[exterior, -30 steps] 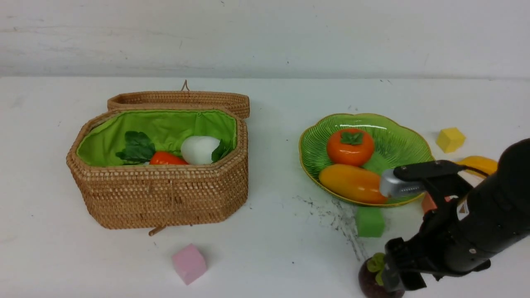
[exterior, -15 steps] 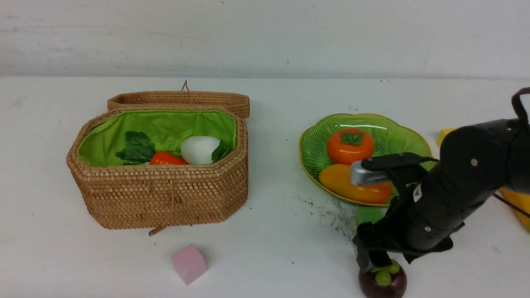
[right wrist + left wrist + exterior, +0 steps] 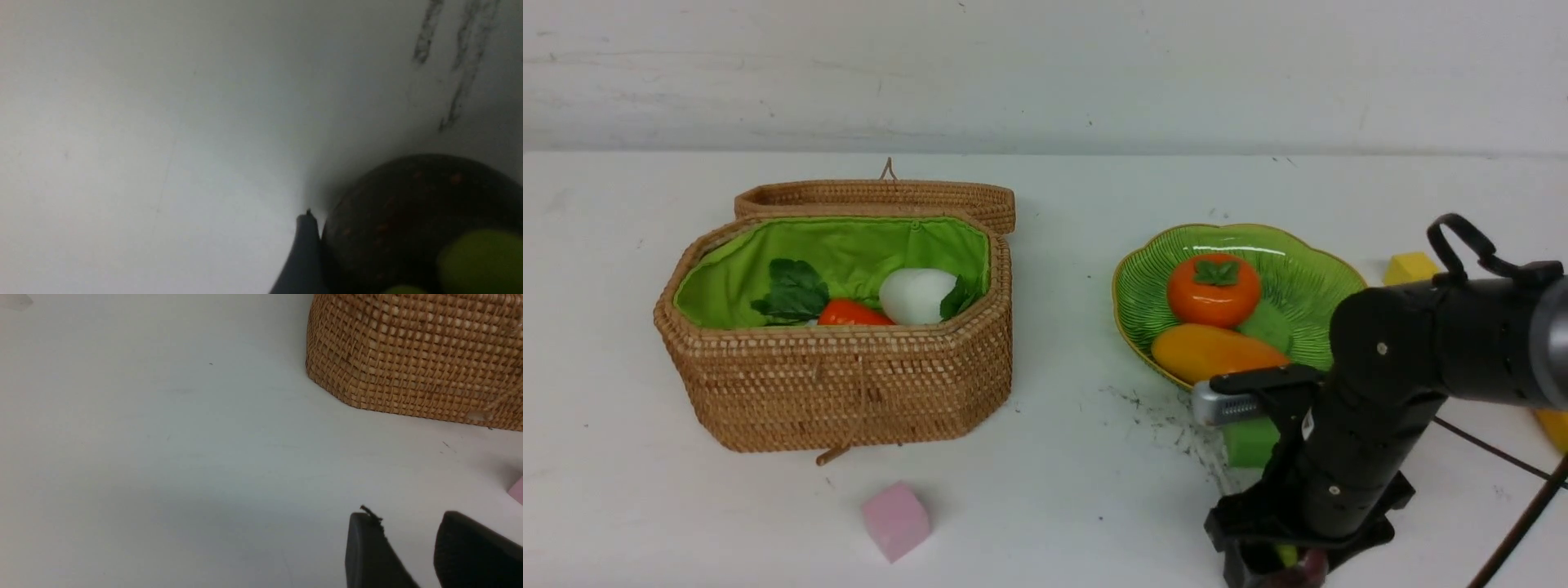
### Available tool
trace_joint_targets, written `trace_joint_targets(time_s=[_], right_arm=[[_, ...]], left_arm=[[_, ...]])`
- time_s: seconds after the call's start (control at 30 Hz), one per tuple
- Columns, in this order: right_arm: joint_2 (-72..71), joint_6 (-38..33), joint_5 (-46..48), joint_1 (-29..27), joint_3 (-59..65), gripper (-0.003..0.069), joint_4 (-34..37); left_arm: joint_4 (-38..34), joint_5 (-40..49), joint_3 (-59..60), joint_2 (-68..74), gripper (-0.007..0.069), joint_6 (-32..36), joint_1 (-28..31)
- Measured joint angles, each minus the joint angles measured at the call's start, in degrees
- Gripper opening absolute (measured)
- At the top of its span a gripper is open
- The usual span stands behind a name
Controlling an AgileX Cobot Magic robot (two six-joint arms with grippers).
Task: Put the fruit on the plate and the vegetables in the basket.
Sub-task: Use the right arm to grab a mangosteen and put it into the right plate
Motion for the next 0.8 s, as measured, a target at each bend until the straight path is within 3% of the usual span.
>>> trace_joint_targets(time_s=[0.17,0.43,0.57,0.8], right_arm=[[-2.2,-0.2,3.1,0.0,-2.8,0.0580,-0.5],[-8.6,0.9,6.8,-0.3,-16.2,0.0580,-8.4],[-8.0,3.5,4.4,-4.1,-22.8,0.0580,-11.4],[-1.7,4.0,0.5,-13.2,-28.8,0.0580,-8.8]], left_arm=[[0.0,0.0,0.0,0.0,0.0239,0.0,0.0],[0.0,0.0,0.0,0.0,0.0239,0.0,0.0],[0.0,0.0,0.0,0.0,0.0239,0.0,0.0],[0.0,0.0,0.0,0.0,0.0239,0.0,0.0]])
